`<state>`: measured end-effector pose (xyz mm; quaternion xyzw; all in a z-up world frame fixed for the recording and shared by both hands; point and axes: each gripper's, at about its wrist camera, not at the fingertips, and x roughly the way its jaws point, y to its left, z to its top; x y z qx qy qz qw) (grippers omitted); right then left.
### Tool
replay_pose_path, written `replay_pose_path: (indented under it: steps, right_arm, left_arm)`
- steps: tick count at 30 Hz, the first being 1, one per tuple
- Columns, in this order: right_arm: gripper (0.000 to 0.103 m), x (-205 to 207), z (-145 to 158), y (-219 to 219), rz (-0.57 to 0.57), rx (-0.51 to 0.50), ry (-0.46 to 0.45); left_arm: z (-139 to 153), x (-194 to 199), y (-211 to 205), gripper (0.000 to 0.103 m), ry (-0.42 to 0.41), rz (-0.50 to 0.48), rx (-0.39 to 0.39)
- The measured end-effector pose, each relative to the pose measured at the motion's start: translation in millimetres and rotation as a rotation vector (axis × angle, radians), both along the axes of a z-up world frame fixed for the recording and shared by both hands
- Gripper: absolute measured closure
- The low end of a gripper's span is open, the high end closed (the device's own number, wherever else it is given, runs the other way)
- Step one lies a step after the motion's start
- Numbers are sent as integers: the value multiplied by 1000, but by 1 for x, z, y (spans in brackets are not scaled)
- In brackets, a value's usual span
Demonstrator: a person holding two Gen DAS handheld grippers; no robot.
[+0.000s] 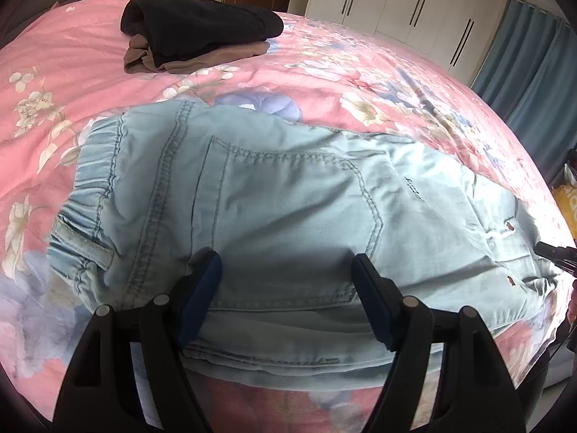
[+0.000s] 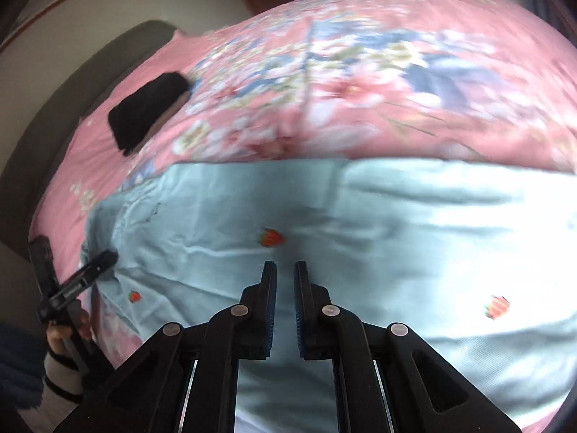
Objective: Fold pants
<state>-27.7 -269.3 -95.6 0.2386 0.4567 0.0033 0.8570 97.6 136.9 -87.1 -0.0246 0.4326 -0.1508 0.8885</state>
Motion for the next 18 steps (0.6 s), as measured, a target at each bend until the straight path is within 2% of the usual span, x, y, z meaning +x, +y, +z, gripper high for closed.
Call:
replay_pose_path:
  steps: [2, 5, 7, 9, 11, 13, 14, 18]
  right_arm:
    - [96, -32, -7, -52, -158, -6, 22]
    - [96, -84, -13, -125, -391, 17, 3]
    - [96, -116, -5, -157, -533, 53, -54]
    - [95, -141, 10, -171, -624, 25, -97]
    - [87, -159, 17, -174, -632, 86, -140]
    - [64, -169, 15, -168, -615, 153, -158]
    - [61, -174, 12, -164, -595, 180, -163]
    - [61, -172, -14, -141, -522, 317, -164]
  left_arm:
    - [0, 1, 0, 28, 2, -1, 7]
    - [0, 1, -1, 29, 7, 5, 13]
    - [3, 1, -3, 29, 7, 24, 25]
    - [8, -2, -4, 29, 8, 41, 18]
    - [16, -6, -5, 29, 7, 42, -22]
    - [28, -12, -9, 29, -8, 39, -52]
    - [33, -15, -12, 29, -17, 31, -64]
    - [55, -24, -35, 27, -34, -36, -117]
